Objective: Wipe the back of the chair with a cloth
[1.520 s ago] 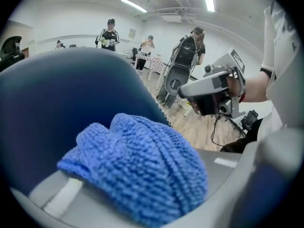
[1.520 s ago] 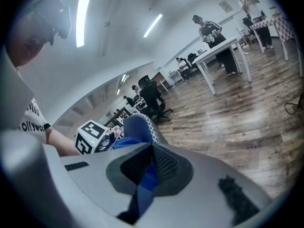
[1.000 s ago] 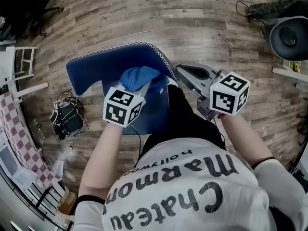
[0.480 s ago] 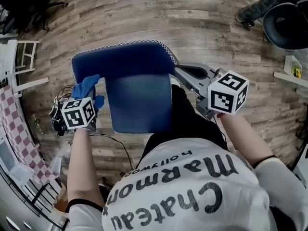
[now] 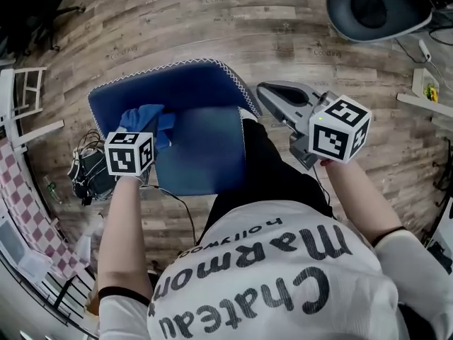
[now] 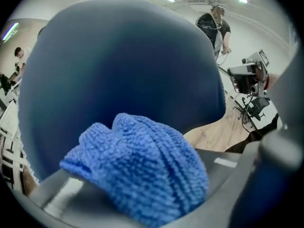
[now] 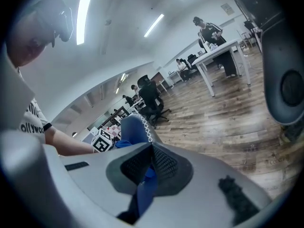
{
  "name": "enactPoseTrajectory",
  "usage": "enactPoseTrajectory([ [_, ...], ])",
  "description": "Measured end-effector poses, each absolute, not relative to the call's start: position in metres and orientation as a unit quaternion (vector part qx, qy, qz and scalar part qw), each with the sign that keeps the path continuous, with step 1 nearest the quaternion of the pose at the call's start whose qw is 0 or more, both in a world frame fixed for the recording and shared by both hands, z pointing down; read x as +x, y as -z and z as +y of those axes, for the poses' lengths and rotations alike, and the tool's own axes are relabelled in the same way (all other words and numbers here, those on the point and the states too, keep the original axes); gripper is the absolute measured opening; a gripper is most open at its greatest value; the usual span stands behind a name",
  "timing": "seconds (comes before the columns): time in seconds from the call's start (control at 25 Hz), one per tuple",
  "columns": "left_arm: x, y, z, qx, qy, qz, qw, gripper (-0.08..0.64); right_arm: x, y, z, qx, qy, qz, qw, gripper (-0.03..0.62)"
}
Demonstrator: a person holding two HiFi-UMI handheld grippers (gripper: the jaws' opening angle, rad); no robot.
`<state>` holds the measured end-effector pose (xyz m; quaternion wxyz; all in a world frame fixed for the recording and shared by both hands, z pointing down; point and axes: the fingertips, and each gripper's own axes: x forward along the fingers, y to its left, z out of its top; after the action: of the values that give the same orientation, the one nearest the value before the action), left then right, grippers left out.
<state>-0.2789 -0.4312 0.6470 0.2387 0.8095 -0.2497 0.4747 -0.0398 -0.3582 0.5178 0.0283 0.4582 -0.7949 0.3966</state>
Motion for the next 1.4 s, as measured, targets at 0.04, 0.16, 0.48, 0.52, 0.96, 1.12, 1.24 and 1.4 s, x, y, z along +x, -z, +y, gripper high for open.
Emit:
enactPoseTrajectory([
  [0.04, -0.269, -0.648, -0.430, 0.813, -0.476, -0.238, 0.236, 0.031, -0.035, -0.519, -0.357, 0.463, -0.398, -0.792, 0.027, 0.012],
  [0.16, -0.245, -0.653, -0.424, 0.816, -0.483, -0.215, 0.235, 0.031, -0.022, -0.521, -0.352, 0.472, -0.403, -0.784, 0.022, 0.012],
  [0.48, -0.172, -0.652, -0.384, 0.844, -0.469, -0.126, 0.228, 0.031, 0.000, -0.530, -0.342, 0.484, -0.415, -0.771, 0.013, 0.012],
  [0.52, -0.161, -0.650, -0.378, 0.847, -0.466, -0.116, 0.227, 0.031, 0.002, -0.530, -0.342, 0.484, -0.415, -0.770, 0.012, 0.012],
  [0.96, -0.092, -0.643, -0.320, 0.865, -0.465, -0.020, 0.187, 0.031, 0.004, -0.532, -0.342, 0.475, -0.417, -0.774, 0.017, 0.012],
  [1.12, -0.101, -0.644, -0.315, 0.868, -0.459, -0.017, 0.189, 0.031, -0.010, -0.529, -0.351, 0.456, -0.410, -0.790, 0.018, 0.012],
  [1.24, -0.142, -0.653, -0.338, 0.855, -0.455, -0.088, 0.233, 0.031, -0.029, -0.525, -0.354, 0.430, -0.394, -0.812, 0.028, 0.012],
  [1.4, -0.245, -0.669, -0.377, 0.803, -0.475, -0.222, 0.284, 0.031, -0.058, -0.523, -0.352, 0.393, -0.362, -0.842, 0.069, 0.012],
])
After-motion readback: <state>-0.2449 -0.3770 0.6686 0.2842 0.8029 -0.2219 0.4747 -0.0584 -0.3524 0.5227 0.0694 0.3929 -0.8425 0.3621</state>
